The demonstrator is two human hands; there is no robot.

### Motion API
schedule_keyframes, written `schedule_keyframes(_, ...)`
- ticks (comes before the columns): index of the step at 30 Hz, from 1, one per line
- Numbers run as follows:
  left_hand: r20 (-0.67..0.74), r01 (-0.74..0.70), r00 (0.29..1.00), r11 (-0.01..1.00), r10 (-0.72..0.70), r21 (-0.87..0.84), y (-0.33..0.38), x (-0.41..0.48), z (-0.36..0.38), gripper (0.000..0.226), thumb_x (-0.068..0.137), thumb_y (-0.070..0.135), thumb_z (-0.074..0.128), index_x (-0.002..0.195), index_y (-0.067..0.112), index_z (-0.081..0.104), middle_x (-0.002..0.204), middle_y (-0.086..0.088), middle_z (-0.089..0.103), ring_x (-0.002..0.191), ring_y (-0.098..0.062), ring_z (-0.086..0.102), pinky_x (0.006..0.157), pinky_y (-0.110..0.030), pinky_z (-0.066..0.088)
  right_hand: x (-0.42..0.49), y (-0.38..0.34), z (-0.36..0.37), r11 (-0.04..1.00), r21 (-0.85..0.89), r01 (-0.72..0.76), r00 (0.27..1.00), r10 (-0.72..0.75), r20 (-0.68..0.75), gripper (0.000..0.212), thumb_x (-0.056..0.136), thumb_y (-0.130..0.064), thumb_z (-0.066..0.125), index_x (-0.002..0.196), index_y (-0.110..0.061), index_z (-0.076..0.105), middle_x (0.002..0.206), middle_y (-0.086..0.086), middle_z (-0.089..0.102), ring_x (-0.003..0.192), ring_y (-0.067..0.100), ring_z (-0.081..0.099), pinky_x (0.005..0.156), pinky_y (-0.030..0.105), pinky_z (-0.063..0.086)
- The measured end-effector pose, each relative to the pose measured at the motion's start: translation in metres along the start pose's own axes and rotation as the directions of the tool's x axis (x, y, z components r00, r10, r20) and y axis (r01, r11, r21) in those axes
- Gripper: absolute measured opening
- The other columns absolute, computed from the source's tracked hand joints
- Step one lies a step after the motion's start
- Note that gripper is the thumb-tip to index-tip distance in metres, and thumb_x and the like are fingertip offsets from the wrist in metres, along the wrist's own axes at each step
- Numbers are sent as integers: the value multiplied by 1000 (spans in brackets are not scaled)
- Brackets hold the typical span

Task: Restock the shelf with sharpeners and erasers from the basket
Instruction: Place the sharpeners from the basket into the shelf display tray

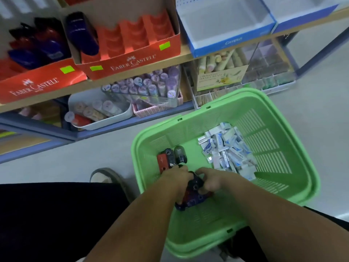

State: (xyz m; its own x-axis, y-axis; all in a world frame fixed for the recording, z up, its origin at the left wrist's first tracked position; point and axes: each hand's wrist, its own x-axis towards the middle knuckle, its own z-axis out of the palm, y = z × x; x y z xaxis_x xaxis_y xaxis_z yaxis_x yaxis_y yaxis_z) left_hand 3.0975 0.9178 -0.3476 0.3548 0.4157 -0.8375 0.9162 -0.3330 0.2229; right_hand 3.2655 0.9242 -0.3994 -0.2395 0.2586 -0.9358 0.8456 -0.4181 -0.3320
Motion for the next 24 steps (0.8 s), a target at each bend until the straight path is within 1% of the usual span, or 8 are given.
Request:
schedule_keyframes(5, 14, -14, 1000, 993, 13, 119, 2, 5, 3, 79, 71, 35, 90, 139, 22, 54, 127, -6, 47, 119, -29, 44, 95, -48, 50, 5, 4, 2, 994, 106, -31, 1000, 31, 0, 69, 77, -5, 79, 132, -29, 45, 121, 10, 61, 101, 28, 68, 92, 46, 59)
schedule_keyframes(8, -51, 9, 999, 998, -6, 54, 8, 7, 12, 84, 67, 51, 88, 138, 23, 53, 124, -2, 49, 116, -26, 43, 93, -46, 49, 8, 4, 5, 993, 114, -25, 1000, 25, 8, 82, 78, -2, 77, 142, -34, 36, 130, 11, 56, 106, 28, 65, 90, 41, 59)
schedule_keyframes(13, -65, 70, 995, 996, -74, -52, 13, 8, 15, 74, 70, 46, 88, 132, 24, 53, 120, 1, 53, 116, -27, 42, 92, -43, 48, 8, 1, 3, 992, 124, -21, 999, 18, 29, 82, 69, -8, 82, 137, -34, 42, 132, 8, 56, 110, 29, 61, 95, 46, 56)
schedule_keyframes(16, -75, 83, 993, 989, -93, -118, 8, 7, 9, 59, 77, 41, 83, 126, 24, 54, 109, -1, 53, 113, -26, 47, 92, -40, 47, 1, 0, 0, 984, 172, -44, 996, 28, 90, 69, 76, 2, 79, 130, -25, 46, 126, 8, 60, 100, 21, 62, 71, 31, 55)
schedule_keyframes(17, -80, 85, 992, 987, -96, -135, 7, 7, 9, 56, 79, 40, 81, 126, 25, 55, 112, -3, 55, 113, -26, 48, 92, -39, 46, -2, -1, -1, 980, 191, -54, 994, 35, 104, 66, 76, 4, 76, 129, -24, 47, 125, 9, 60, 99, 22, 62, 68, 30, 55)
schedule_keyframes(19, -91, 72, 992, 987, -86, -147, 6, 10, 10, 53, 80, 40, 80, 125, 27, 56, 118, -3, 59, 114, -26, 50, 90, -38, 45, -5, -2, -5, 966, 251, -65, 992, 37, 117, 61, 76, 8, 68, 124, -25, 51, 123, 15, 59, 107, 33, 64, 82, 42, 60)
schedule_keyframes(21, -85, 49, 995, 991, -61, -127, 6, 13, 10, 52, 81, 41, 79, 126, 28, 58, 121, 0, 62, 115, -25, 52, 89, -37, 46, -8, -4, -8, 960, 273, -60, 993, 30, 113, 51, 79, 7, 60, 120, -23, 57, 123, 18, 60, 113, 39, 63, 95, 49, 55)
schedule_keyframes(24, -57, 19, 998, 1000, -19, -10, 9, 14, 8, 50, 88, 40, 73, 134, 25, 58, 125, -3, 59, 115, -27, 57, 90, -42, 52, -9, -4, -8, 963, 267, -42, 996, 19, 88, 44, 87, 2, 59, 126, -18, 60, 122, 16, 64, 98, 26, 65, 77, 36, 56)
